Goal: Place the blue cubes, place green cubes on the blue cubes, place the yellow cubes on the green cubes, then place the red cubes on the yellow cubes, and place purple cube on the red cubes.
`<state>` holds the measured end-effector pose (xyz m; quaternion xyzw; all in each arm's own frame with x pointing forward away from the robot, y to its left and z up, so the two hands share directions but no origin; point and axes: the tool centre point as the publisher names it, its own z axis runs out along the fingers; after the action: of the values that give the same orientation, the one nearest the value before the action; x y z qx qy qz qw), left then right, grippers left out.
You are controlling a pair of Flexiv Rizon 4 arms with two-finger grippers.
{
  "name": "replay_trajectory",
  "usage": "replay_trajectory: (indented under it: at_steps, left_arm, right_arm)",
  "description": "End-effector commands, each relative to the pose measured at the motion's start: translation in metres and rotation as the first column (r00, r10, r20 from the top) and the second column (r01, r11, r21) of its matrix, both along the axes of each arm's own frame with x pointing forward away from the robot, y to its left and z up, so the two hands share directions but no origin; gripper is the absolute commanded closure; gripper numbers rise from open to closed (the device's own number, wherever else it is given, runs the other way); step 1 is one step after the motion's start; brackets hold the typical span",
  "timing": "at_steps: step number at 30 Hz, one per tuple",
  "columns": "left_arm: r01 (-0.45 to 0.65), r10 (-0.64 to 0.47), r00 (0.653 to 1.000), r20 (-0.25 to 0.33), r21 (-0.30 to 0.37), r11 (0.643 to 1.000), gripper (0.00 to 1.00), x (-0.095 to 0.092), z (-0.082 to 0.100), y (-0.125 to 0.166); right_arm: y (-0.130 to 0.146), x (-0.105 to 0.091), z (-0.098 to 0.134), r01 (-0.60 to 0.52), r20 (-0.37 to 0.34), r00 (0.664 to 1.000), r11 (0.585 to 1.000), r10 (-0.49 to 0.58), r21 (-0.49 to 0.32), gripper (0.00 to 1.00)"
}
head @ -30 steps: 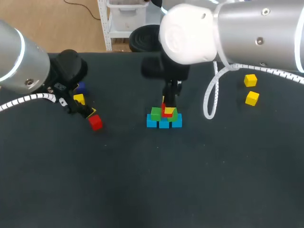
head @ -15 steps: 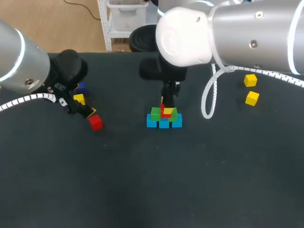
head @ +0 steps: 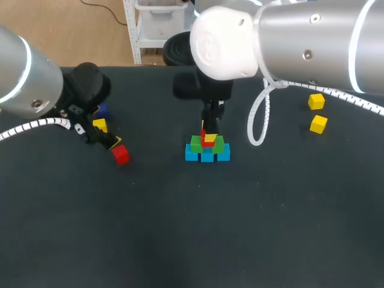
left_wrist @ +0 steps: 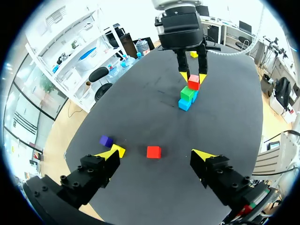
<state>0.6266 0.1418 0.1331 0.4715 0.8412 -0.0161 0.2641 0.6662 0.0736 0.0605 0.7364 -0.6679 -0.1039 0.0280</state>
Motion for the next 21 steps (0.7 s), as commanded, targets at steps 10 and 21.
replay_trajectory:
  at_steps: [10,21]
  left_arm:
    - [0.004,-0.004,1.000,0.000,-0.003,1.000,0.00,0.0005,-0.0002,0.0012]
    - [0.004,-0.004,1.000,0.000,-0.003,1.000,0.00,0.0005,-0.0002,0.0012]
  right_arm:
    - [0.0013,0.0058,-0.0025,0.000,-0.001,1.000,1.000,0.000,-0.006,1.00]
    - [0.0007,0.0055,-0.0007,0.001,-0.003,1.000,1.000,-0.001,-0.001,1.00]
